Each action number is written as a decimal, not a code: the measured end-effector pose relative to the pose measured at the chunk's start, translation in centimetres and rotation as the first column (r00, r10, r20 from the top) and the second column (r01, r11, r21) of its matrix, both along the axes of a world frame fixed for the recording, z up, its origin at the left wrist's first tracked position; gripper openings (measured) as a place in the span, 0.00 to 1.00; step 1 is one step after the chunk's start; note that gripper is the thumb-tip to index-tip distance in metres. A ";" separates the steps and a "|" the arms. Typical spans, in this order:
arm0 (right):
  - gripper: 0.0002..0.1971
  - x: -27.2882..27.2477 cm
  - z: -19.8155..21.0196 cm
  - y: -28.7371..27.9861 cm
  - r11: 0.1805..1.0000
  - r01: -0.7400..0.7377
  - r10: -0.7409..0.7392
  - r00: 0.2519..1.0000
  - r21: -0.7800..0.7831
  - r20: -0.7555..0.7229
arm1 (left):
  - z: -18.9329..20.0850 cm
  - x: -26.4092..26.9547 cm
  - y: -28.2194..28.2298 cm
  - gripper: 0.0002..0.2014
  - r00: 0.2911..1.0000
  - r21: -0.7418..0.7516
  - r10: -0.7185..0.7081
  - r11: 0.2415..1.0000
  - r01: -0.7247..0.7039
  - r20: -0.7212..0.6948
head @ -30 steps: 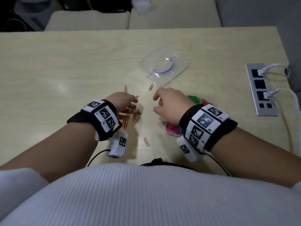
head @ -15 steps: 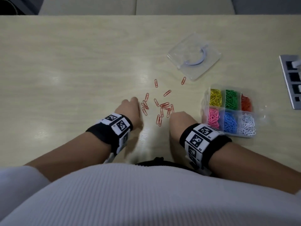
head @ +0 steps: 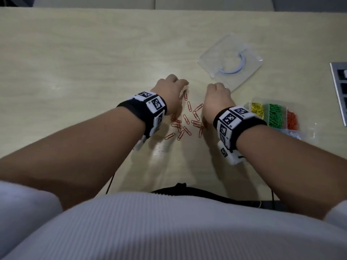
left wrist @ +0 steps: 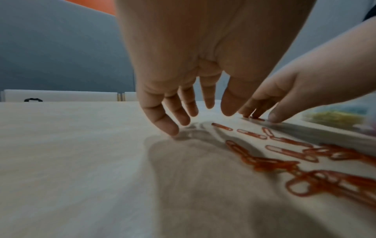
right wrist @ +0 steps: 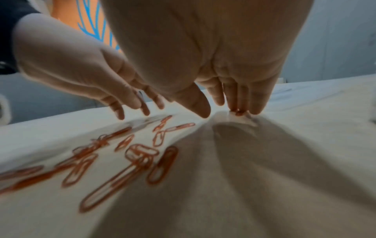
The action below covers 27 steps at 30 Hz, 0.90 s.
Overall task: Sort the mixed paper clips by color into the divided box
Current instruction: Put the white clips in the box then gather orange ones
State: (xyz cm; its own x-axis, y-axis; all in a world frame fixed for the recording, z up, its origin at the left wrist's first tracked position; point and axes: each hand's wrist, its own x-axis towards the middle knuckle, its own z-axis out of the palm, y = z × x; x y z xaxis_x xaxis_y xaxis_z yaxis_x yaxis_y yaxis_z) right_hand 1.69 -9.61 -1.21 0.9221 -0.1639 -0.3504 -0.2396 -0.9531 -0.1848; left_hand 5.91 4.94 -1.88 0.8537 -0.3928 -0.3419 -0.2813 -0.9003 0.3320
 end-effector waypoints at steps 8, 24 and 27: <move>0.26 -3.6 0.1 1.2 0.956 -0.262 0.274 0.958 0.129 -0.081 | -0.8 -2.8 1.5 0.16 0.995 -0.072 -0.038 0.997 0.031 -0.095; 0.02 -3.3 1.1 2.7 0.924 -0.301 0.285 0.953 0.235 0.098 | 0.7 -5.2 1.8 0.18 0.508 -0.308 0.364 0.484 -0.819 -0.780; 0.05 -3.9 2.9 4.4 0.852 -0.291 0.231 0.955 0.435 0.187 | 0.5 -5.8 2.0 0.20 0.388 -0.285 0.321 0.325 -0.902 -0.864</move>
